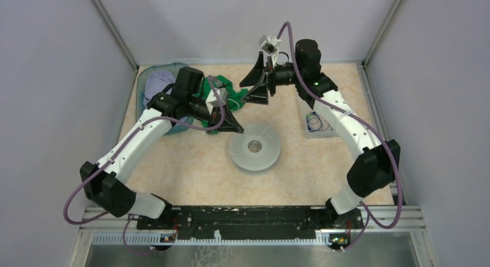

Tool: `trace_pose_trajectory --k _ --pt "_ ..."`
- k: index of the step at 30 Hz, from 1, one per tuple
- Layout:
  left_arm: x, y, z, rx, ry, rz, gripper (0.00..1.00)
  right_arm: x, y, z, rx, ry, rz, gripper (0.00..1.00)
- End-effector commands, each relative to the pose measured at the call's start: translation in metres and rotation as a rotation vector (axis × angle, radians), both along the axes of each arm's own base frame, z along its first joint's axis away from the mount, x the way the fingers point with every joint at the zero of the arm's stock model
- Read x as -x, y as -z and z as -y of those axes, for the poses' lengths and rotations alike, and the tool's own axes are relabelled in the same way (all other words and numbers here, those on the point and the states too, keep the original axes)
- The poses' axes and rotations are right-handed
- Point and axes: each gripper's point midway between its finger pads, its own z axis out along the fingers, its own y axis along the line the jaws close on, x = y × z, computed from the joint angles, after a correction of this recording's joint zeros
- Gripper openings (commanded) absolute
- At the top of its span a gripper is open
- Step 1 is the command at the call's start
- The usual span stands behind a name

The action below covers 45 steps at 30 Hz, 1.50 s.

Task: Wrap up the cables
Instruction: Adjust the cable at the center of the board.

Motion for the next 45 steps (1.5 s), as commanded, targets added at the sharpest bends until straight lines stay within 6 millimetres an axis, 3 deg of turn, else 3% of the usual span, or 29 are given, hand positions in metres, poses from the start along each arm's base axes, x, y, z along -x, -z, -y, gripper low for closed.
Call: trace_pose_trajectory --k 1,10,16,26,31,34,37,40,45 --pt "-0.001 -0.008 0.007 0.009 0.02 0.02 0.0 0.025 -0.011 -0.011 -0.027 -0.077 0.078 0.8" --pt "-0.003 -0.005 0.01 0.0 0.018 0.005 0.0 0.038 0.0 -0.013 0.002 -0.095 0.102 0.66" --pt "-0.004 -0.001 0.01 -0.005 0.009 0.011 0.0 0.034 0.001 -0.015 0.004 -0.07 0.091 0.47" --pt "-0.01 0.002 0.011 -0.018 -0.015 0.017 0.0 0.044 0.0 -0.016 0.004 -0.094 0.089 0.33" --pt "-0.012 0.007 0.007 -0.042 -0.039 0.04 0.0 0.026 0.011 -0.01 0.077 0.03 0.142 0.31" --pt "-0.018 0.02 -0.003 -0.093 -0.088 0.075 0.01 -0.004 0.022 0.008 0.139 0.203 0.159 0.31" --pt "-0.031 0.039 -0.021 -0.165 -0.177 0.111 0.06 -0.031 0.025 0.039 0.135 0.344 0.114 0.33" --pt "-0.05 0.071 -0.046 -0.301 -0.285 0.177 0.2 -0.048 0.033 0.064 0.139 0.432 0.069 0.35" --pt "-0.059 0.13 -0.102 -0.584 -0.329 0.278 0.46 -0.049 0.048 0.079 0.177 0.463 0.063 0.39"
